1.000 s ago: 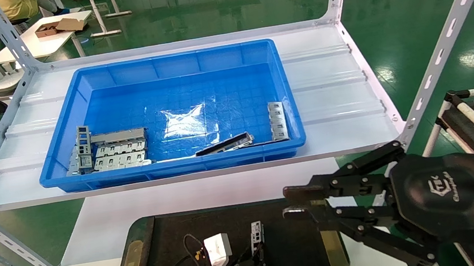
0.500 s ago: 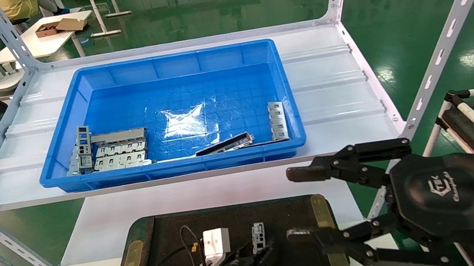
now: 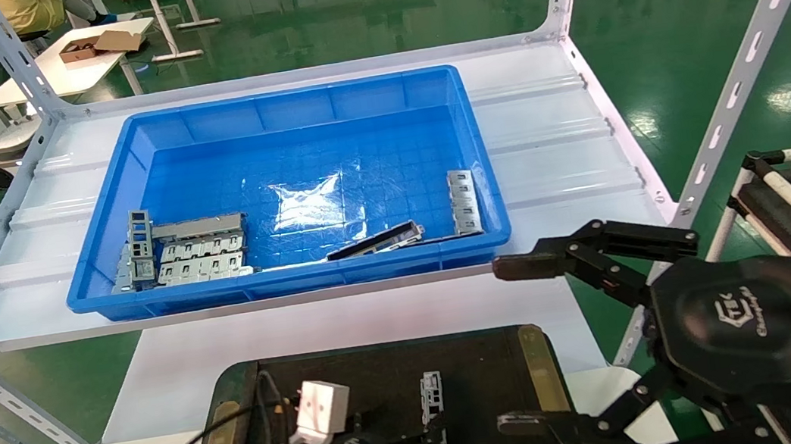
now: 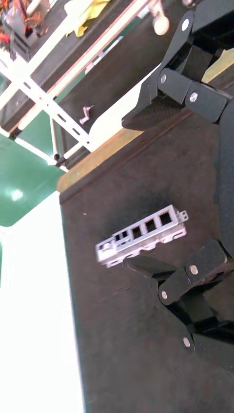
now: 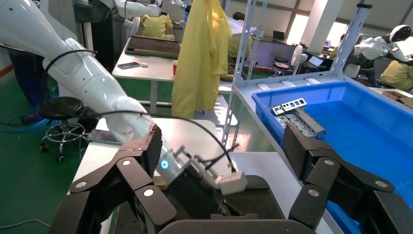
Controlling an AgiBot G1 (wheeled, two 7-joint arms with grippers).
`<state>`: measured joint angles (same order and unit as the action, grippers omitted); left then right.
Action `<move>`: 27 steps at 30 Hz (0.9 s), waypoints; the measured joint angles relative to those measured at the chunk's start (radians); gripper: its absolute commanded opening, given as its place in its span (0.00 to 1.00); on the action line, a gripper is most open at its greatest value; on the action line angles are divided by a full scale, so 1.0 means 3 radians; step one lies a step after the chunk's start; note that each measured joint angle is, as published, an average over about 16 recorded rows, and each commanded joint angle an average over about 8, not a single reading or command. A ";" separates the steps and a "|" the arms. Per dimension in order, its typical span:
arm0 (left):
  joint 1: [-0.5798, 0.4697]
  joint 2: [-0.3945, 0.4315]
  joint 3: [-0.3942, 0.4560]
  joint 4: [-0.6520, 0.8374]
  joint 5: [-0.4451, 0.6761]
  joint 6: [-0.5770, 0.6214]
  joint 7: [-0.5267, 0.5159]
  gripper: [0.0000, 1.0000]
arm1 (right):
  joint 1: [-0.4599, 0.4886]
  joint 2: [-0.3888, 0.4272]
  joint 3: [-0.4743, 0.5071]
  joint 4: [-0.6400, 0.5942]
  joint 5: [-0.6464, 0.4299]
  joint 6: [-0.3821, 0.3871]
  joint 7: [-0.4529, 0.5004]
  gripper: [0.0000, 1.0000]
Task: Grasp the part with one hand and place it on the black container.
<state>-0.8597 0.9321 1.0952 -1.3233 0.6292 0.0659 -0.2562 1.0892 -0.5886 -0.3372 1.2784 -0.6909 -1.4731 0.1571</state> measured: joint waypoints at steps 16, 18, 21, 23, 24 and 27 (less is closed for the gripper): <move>0.0258 -0.0638 -0.0803 -0.0077 -0.0111 0.1296 0.0568 1.00 | 0.0000 0.0000 -0.0001 0.0000 0.0001 0.0001 -0.0001 1.00; 0.0267 -0.0714 -0.0857 -0.0078 -0.0142 0.1430 0.0608 1.00 | 0.0000 0.0001 -0.0001 0.0000 0.0001 0.0001 -0.0001 1.00; 0.0263 -0.0829 -0.0915 -0.0080 -0.0179 0.1626 0.0649 1.00 | 0.0000 0.0001 -0.0002 0.0000 0.0001 0.0001 -0.0001 1.00; 0.0250 -0.0901 -0.0942 -0.0082 -0.0197 0.1749 0.0663 1.00 | 0.0000 0.0001 -0.0002 0.0000 0.0001 0.0001 -0.0001 1.00; 0.0239 -0.0935 -0.0953 -0.0083 -0.0204 0.1808 0.0667 1.00 | 0.0000 0.0001 -0.0002 0.0000 0.0001 0.0001 -0.0001 1.00; 0.0221 -0.1003 -0.0972 -0.0086 -0.0218 0.1922 0.0673 1.00 | 0.0001 0.0001 -0.0002 0.0000 0.0001 0.0001 -0.0001 1.00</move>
<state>-0.7933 0.6311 0.8035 -1.3491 0.5637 0.6426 -0.0544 1.0894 -0.5884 -0.3378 1.2784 -0.6904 -1.4728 0.1568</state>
